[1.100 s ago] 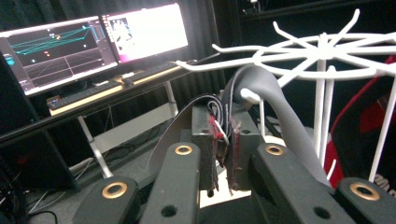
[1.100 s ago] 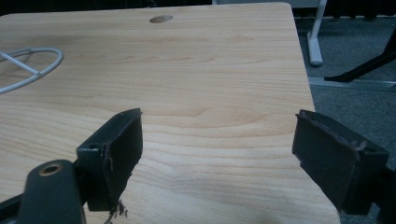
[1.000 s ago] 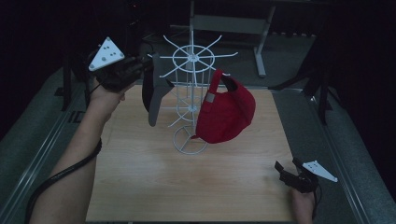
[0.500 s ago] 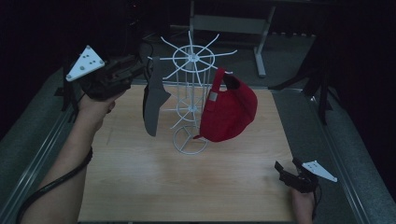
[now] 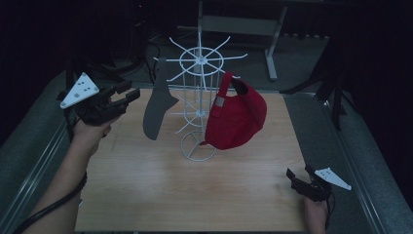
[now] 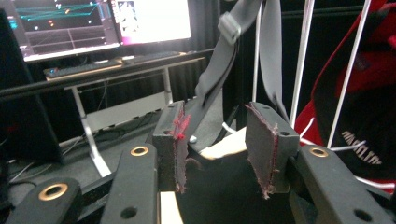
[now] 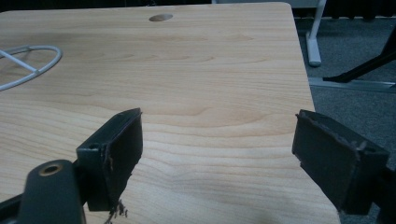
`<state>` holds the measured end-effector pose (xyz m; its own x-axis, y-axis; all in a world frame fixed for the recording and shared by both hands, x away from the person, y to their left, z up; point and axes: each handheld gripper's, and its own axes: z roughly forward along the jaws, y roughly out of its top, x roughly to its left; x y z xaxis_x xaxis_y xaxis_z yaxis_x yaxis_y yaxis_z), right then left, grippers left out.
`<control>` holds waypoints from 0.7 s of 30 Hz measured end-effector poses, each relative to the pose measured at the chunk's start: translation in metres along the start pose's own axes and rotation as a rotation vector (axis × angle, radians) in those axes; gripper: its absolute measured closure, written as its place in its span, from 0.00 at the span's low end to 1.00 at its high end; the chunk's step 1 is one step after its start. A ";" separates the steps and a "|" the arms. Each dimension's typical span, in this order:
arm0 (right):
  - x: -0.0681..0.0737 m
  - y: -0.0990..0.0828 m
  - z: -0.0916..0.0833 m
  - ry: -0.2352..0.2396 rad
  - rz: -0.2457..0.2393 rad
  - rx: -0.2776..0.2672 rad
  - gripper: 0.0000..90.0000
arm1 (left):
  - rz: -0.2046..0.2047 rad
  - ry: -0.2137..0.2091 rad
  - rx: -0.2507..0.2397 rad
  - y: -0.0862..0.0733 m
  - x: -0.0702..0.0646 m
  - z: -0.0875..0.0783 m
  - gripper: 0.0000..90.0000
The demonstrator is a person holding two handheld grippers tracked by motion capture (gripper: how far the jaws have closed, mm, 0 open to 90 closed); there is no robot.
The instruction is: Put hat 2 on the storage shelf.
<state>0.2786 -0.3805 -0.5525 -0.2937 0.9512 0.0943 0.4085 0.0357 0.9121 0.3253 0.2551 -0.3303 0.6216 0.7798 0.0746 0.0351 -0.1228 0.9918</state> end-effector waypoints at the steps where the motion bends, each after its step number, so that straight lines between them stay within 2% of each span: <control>1: 0.000 0.000 0.000 -0.001 0.000 0.000 0.18 | -0.003 -0.001 0.000 -0.003 0.000 -0.002 0.65; 9: 0.000 0.000 0.000 -0.003 -0.001 0.002 0.18 | 0.009 0.011 0.037 -0.028 -0.001 -0.009 0.63; 12: 0.000 0.000 0.000 -0.003 -0.001 0.003 0.18 | -0.017 0.011 0.046 -0.041 -0.001 -0.011 0.63; 19: 0.001 0.000 0.000 -0.004 -0.004 0.003 0.18 | -0.034 0.018 0.060 -0.057 -0.001 -0.015 0.62; 21: 0.001 0.000 0.000 -0.006 -0.007 0.003 0.18 | -0.038 0.026 0.065 -0.067 -0.001 -0.017 0.62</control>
<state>0.2785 -0.3796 -0.5525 -0.2911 0.9528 0.0856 0.4088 0.0430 0.9116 0.3092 0.2729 -0.3947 0.5985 0.8001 0.0401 0.1095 -0.1313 0.9853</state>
